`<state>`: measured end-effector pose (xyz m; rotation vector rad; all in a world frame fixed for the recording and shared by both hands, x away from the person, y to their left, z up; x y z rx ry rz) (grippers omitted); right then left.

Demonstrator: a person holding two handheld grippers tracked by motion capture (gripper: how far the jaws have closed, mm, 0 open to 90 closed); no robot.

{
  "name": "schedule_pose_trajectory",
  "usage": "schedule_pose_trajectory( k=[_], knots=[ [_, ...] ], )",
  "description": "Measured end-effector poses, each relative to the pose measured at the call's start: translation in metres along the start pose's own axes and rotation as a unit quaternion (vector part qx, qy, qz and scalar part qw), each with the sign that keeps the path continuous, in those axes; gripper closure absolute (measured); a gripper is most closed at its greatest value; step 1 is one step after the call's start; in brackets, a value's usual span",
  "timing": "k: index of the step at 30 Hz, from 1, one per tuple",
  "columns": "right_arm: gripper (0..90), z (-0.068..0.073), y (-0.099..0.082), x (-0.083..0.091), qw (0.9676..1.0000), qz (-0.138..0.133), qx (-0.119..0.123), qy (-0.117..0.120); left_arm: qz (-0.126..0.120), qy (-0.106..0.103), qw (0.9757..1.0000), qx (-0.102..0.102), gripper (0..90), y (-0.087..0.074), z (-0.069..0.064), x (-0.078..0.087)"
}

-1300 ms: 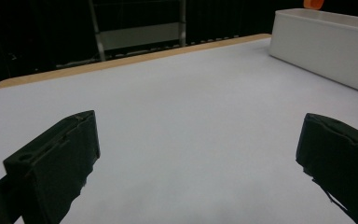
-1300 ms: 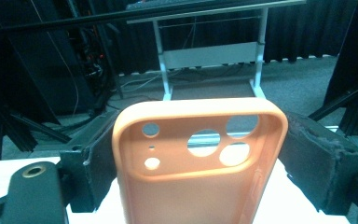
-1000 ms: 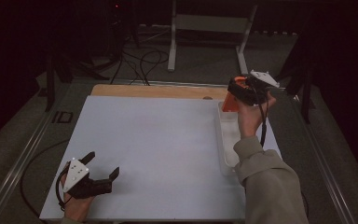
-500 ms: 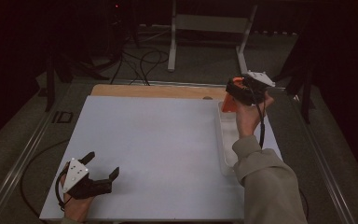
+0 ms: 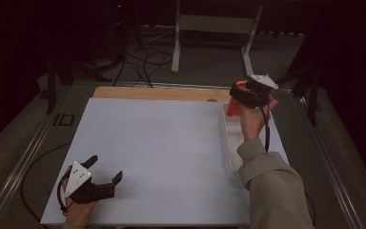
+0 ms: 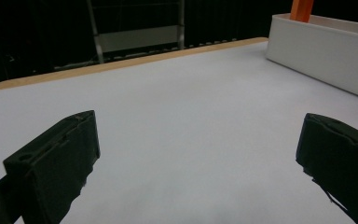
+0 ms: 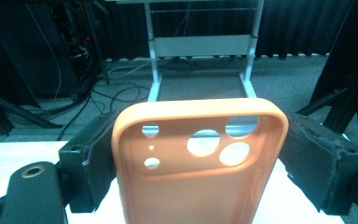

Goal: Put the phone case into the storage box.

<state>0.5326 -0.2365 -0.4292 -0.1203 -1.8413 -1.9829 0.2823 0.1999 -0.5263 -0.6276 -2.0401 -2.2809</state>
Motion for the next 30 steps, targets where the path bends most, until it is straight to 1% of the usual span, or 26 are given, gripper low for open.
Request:
schedule_pose_trajectory(
  k=[1, 3, 4, 8, 15, 19, 23, 24, 29, 30],
  knots=[
    [16.8, 0.000, 0.000, 0.000, 1.0000, 0.000, 0.000, 0.000, 0.000, 0.000, 1.0000, 0.000, 0.3, 0.000, 0.000, 0.000],
    [16.8, -0.001, -0.002, -0.001, 1.0000, 0.003, 0.004, -0.008, 0.000, 0.000, 1.0000, 0.000, 0.3, 0.000, 0.000, 0.000],
    [16.8, -0.002, -0.004, -0.001, 0.9999, 0.006, 0.001, -0.009, 0.001, 0.000, 1.0000, -0.001, 0.3, 0.000, 0.000, 0.000],
    [16.8, -0.002, -0.008, -0.004, 0.9999, 0.008, 0.001, -0.011, 0.000, 0.000, 1.0000, 0.000, 0.3, 0.000, -0.001, 0.000],
    [16.7, 0.000, -0.015, -0.008, 0.9998, 0.015, -0.005, -0.008, -0.002, -0.001, 1.0000, 0.001, 0.3, 0.001, -0.001, 0.000],
    [16.7, 0.000, -0.020, -0.011, 0.9997, 0.023, -0.010, -0.005, -0.002, -0.001, 1.0000, 0.000, 0.4, 0.001, -0.001, 0.001],
    [16.6, -0.001, -0.024, -0.013, 0.9995, 0.030, -0.009, -0.003, -0.002, -0.001, 1.0000, 0.001, 0.3, 0.001, -0.002, 0.000],
    [16.6, -0.003, -0.026, -0.014, 0.9993, 0.036, -0.012, -0.005, -0.002, -0.001, 1.0000, 0.000, 0.4, 0.001, -0.002, 0.001],
    [16.6, -0.004, -0.030, -0.016, 0.9990, 0.042, -0.013, -0.008, -0.003, -0.001, 1.0000, 0.000, 0.3, 0.002, -0.002, 0.001],
    [16.6, -0.004, -0.032, -0.017, 0.9988, 0.046, -0.019, -0.006, -0.003, -0.001, 1.0000, 0.000, 0.4, 0.001, -0.002, 0.001]
  ],
)
Point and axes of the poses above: each handheld gripper's, and its own axes: x roughly backward along the jaws, y roughly out of its top, z roughly to its left, the point moved 9 cm from there along -x, roughly forward along the jaws, and after that the axes turned 14 degrees about y, right-handed, at the moved point
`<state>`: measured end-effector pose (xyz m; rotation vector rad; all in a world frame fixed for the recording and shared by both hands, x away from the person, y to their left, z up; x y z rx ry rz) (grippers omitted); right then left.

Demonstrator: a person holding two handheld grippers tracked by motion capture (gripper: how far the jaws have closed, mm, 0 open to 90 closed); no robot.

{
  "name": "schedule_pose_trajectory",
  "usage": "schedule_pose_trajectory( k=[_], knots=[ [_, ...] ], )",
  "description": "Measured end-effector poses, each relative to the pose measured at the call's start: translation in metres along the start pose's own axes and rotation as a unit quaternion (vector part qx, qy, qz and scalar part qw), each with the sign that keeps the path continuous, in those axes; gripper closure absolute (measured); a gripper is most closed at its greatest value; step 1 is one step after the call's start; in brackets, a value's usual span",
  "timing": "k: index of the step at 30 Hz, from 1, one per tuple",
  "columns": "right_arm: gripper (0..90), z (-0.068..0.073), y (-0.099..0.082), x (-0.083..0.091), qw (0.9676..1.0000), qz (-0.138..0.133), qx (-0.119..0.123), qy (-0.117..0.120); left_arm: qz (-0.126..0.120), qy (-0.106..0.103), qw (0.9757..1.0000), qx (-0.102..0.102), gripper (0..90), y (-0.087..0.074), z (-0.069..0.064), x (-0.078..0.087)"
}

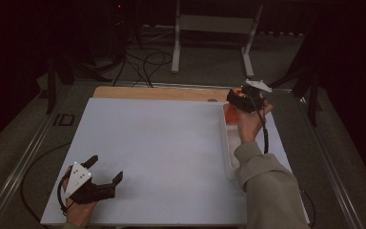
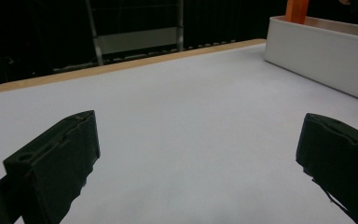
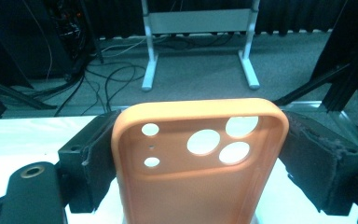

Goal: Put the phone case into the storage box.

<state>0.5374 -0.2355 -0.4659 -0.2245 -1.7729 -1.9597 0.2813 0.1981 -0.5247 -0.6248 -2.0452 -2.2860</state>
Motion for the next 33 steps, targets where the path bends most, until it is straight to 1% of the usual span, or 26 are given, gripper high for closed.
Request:
schedule_pose_trajectory(
  k=[1, 2, 7, 11, 12, 13, 14, 16, 26, 29, 30, 33],
  knots=[
    [16.6, 0.000, 0.000, 0.000, 1.0000, 0.000, 0.000, 0.000, 0.000, 0.000, 1.0000, 0.000, 0.4, 0.000, 0.000, 0.000],
    [16.6, -0.001, -0.002, -0.001, 1.0000, 0.006, -0.005, -0.002, 0.000, 0.000, 1.0000, 0.000, 0.3, 0.000, 0.000, 0.000],
    [16.6, -0.002, -0.006, -0.004, 0.9999, 0.013, -0.005, -0.005, 0.000, 0.000, 1.0000, 0.000, 0.3, 0.000, 0.000, 0.000],
    [16.6, -0.001, -0.010, -0.006, 0.9997, 0.023, -0.007, 0.002, -0.001, 0.001, 1.0000, 0.000, 0.3, 0.000, 0.000, 0.000],
    [16.5, -0.001, -0.013, -0.008, 0.9995, 0.031, -0.008, 0.005, -0.001, 0.001, 1.0000, 0.000, 0.3, 0.000, 0.000, 0.000],
    [16.5, -0.001, -0.013, -0.008, 0.9995, 0.031, -0.008, 0.005, -0.001, 0.001, 1.0000, 0.000, 0.4, 0.000, 0.000, 0.000],
    [16.5, -0.002, -0.015, -0.009, 0.9992, 0.038, -0.010, 0.003, 0.000, 0.000, 1.0000, 0.001, 0.4, 0.000, 0.000, 0.000],
    [16.5, -0.003, -0.016, -0.010, 0.9991, 0.042, -0.011, -0.001, 0.000, 0.000, 1.0000, 0.000, 0.3, 0.000, -0.001, 0.000],
    [16.5, -0.003, -0.019, -0.014, 0.9987, 0.050, -0.010, -0.002, -0.001, 0.003, 1.0000, 0.000, 0.4, 0.000, 0.000, 0.001],
    [16.6, -0.004, -0.022, -0.016, 0.9983, 0.056, -0.010, -0.009, -0.001, 0.003, 1.0000, 0.000, 0.4, 0.000, 0.000, 0.001],
    [16.5, -0.004, -0.024, -0.017, 0.9980, 0.061, -0.010, -0.011, 0.000, 0.003, 1.0000, 0.000, 0.4, -0.001, 0.000, 0.001],
    [16.5, -0.004, -0.025, -0.018, 0.9978, 0.065, -0.008, -0.013, 0.000, 0.002, 1.0000, 0.001, 0.4, -0.001, -0.001, 0.001]
  ],
)
Point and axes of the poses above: each handheld gripper's, and its own axes: x roughly backward along the jaws, y roughly out of its top, z roughly to its left, the point moved 9 cm from there along -x, roughly forward along the jaws, and after that the axes turned 14 degrees about y, right-handed, at the moved point
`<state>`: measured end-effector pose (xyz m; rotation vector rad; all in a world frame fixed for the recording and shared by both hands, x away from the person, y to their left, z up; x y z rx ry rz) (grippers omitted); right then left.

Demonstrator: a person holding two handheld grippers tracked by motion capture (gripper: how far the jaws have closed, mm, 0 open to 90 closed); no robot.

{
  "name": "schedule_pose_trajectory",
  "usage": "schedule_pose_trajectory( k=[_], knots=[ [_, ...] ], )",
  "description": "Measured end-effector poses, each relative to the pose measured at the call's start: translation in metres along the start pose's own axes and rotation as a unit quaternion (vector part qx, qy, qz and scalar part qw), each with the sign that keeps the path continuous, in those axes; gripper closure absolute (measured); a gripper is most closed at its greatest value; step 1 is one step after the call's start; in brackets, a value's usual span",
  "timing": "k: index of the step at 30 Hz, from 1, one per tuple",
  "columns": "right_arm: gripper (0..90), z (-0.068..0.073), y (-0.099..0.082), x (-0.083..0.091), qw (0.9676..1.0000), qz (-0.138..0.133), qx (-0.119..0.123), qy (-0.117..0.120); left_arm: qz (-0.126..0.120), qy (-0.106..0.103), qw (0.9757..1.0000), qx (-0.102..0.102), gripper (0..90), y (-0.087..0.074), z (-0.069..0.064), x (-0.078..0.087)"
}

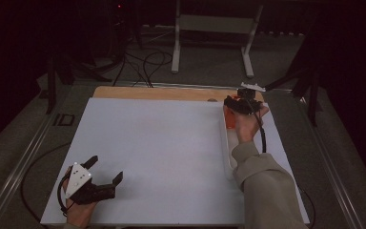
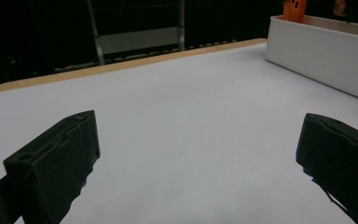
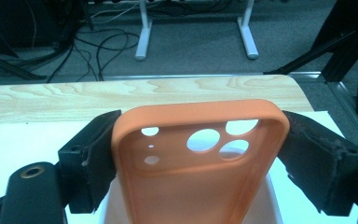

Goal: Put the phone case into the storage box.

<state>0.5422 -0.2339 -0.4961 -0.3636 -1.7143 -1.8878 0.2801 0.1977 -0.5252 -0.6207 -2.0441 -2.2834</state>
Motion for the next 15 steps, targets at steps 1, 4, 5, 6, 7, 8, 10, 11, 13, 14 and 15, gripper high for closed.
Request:
schedule_pose_trajectory(
  k=[1, 4, 5, 6, 7, 8, 10, 11, 13, 14, 15],
  knots=[
    [16.5, -0.0004, -0.0001, -0.0003, 1.0000, 0.001, 0.002, -0.002, 0.000, 0.000, 1.0000, 0.000, 0.4, 0.0001, 0.0000, 0.0002],
    [16.5, -0.0003, -0.0004, -0.0013, 1.0000, 0.004, 0.001, -0.004, -0.001, 0.000, 1.0000, 0.001, 0.4, 0.0003, 0.0007, 0.0003],
    [16.3, -0.0009, -0.0001, -0.0018, 1.0000, 0.005, 0.001, -0.005, -0.001, 0.000, 1.0000, 0.000, 0.4, 0.0001, 0.0010, 0.0002],
    [16.3, -0.0009, -0.0001, -0.0018, 1.0000, 0.005, 0.001, -0.005, -0.001, 0.000, 1.0000, 0.000, 0.4, 0.0001, 0.0010, 0.0002],
    [16.2, -0.0010, 0.0001, -0.0026, 1.0000, 0.007, 0.000, -0.006, -0.001, 0.000, 1.0000, 0.001, 0.4, 0.0002, 0.0005, 0.0002],
    [16.2, -0.0010, 0.0001, -0.0026, 1.0000, 0.007, 0.000, -0.006, -0.001, 0.000, 1.0000, 0.001, 0.4, 0.0002, 0.0005, 0.0002],
    [16.0, -0.0004, 0.0003, -0.0036, 0.9999, 0.011, 0.000, -0.004, -0.001, 0.000, 1.0000, 0.001, 0.4, 0.0002, 0.0003, 0.0002],
    [15.7, 0.0003, 0.0005, -0.0037, 0.9998, 0.019, 0.002, -0.002, -0.001, 0.000, 1.0000, 0.001, 0.4, 0.0002, 0.0003, 0.0003],
    [15.4, -0.0005, 0.0007, -0.0036, 0.9997, 0.023, -0.001, -0.003, -0.001, 0.000, 1.0000, 0.002, 0.4, 0.0003, 0.0006, 0.0005],
    [15.4, -0.0005, 0.0007, -0.0036, 0.9997, 0.023, -0.001, -0.003, -0.001, 0.000, 1.0000, 0.002, 0.4, 0.0003, 0.0006, 0.0005],
    [14.7, -0.0017, 0.0010, -0.0031, 0.9998, 0.021, -0.006, -0.005, -0.001, 0.000, 1.0000, 0.002, 0.4, 0.0003, 0.0006, 0.0005]
  ],
)
Point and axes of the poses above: each handheld gripper's, and its own axes: x roughly backward along the jaws, y roughly out of its top, z roughly to its left, the point moved 9 cm from there along -x, roughly forward along the jaws, and after that the axes turned 14 degrees about y, right-handed, at the moved point
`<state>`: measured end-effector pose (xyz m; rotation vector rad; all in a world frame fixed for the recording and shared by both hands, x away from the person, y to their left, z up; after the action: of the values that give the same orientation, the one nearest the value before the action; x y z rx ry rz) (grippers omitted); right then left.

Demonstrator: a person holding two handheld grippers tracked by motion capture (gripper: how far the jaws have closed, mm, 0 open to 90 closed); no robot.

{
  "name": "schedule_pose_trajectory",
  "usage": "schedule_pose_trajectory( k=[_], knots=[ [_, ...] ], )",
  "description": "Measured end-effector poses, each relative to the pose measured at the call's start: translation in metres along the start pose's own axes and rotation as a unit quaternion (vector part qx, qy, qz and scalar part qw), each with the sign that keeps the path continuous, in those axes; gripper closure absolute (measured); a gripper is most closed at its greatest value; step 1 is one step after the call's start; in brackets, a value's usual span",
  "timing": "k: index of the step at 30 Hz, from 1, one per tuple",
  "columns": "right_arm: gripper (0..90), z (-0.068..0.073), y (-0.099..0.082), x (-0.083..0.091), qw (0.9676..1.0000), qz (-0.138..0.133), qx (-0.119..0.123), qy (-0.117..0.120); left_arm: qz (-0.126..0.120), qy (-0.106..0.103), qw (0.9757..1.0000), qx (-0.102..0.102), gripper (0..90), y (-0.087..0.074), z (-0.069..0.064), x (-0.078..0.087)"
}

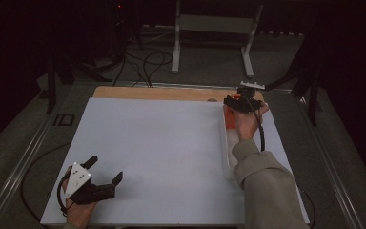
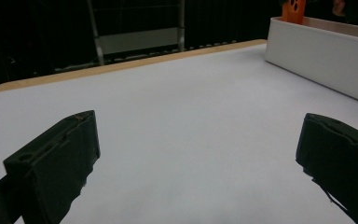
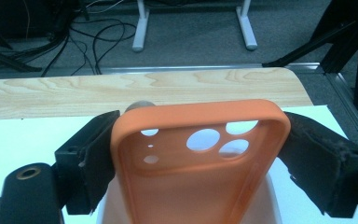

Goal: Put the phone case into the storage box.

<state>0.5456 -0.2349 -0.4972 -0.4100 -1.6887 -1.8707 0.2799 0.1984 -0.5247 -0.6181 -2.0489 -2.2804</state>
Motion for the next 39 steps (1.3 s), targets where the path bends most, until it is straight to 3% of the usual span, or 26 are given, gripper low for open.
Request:
schedule_pose_trajectory(
  k=[17, 29, 32, 39],
  knots=[
    [9.9, -0.002, 0.001, -0.001, 1.0000, -0.002, 0.003, 0.002, 0.001, -0.001, 1.0000, 0.000, 0.4, 0.000, 0.000, 0.000],
    [9.7, -0.002, 0.009, 0.003, 0.9998, -0.019, 0.001, 0.007, 0.001, 0.000, 1.0000, 0.001, 0.4, 0.000, 0.000, 0.000],
    [9.8, -0.003, 0.015, 0.007, 0.9993, -0.036, -0.001, 0.007, 0.001, 0.000, 1.0000, 0.000, 0.4, 0.000, 0.000, 0.000],
    [9.8, -0.005, 0.015, 0.010, 0.9994, -0.034, 0.002, 0.008, 0.000, 0.000, 1.0000, 0.001, 0.4, 0.000, 0.000, 0.000]
  ],
)
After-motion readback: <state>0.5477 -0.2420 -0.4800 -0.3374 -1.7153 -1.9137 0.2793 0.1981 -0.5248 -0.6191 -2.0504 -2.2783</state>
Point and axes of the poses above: each handheld gripper's, and its own axes: x roughly backward along the jaws, y roughly out of its top, z roughly to its left, the point moved 9 cm from there along -x, roughly forward along the jaws, and after that the axes turned 14 degrees about y, right-handed, at the moved point
